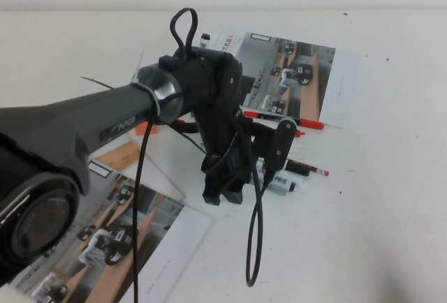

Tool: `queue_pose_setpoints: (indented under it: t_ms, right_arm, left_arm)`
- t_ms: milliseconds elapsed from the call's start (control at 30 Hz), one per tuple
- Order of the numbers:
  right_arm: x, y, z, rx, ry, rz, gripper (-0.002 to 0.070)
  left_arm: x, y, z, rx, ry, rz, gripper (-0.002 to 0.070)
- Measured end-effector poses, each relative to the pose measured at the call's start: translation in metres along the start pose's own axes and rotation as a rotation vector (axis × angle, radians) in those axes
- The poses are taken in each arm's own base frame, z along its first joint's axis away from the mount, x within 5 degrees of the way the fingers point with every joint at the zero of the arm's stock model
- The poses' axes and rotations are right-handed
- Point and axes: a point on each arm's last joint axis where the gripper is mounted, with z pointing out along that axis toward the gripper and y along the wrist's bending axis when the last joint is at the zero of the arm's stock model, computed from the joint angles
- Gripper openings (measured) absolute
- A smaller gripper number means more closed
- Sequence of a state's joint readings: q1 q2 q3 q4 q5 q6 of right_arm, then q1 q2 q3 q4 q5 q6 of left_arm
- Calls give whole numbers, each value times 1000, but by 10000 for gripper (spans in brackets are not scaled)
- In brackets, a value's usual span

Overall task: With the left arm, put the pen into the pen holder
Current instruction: Pick up the pen on the table

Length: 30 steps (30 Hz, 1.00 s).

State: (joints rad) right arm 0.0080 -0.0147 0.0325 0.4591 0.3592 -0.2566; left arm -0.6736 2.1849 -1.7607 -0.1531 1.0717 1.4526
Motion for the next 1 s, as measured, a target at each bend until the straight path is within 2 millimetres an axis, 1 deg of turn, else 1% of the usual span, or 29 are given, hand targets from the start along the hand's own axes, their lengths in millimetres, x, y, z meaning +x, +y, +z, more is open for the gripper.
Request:
queue_pose_setpoints:
  t_ms: [233,467,567,633,867,1000]
  right_arm:
    - [0,0,0,-1,0,4,-20]
    - [0,0,0,-3,-1,7,-20]
    - [0,0,0,-3,-1,7,-20]
    - [0,0,0,-3,-1,9,-20]
    - [0,0,0,-3,-1,9,-20]
    - [0,0,0,-3,-1,9,-20]
  left_arm:
    - [0,3,-1,-21,0,3,291]
    - [-5,11,-21,-39,-10,13,291]
    - [-7,13,-23,-50,-27,7,291]
    - [-8,14,-22,-48,-34,4,291]
    - [-6,16,-4,-27,-32,-4,292]
    - [-5,15,0,-12,-28,-4,292]
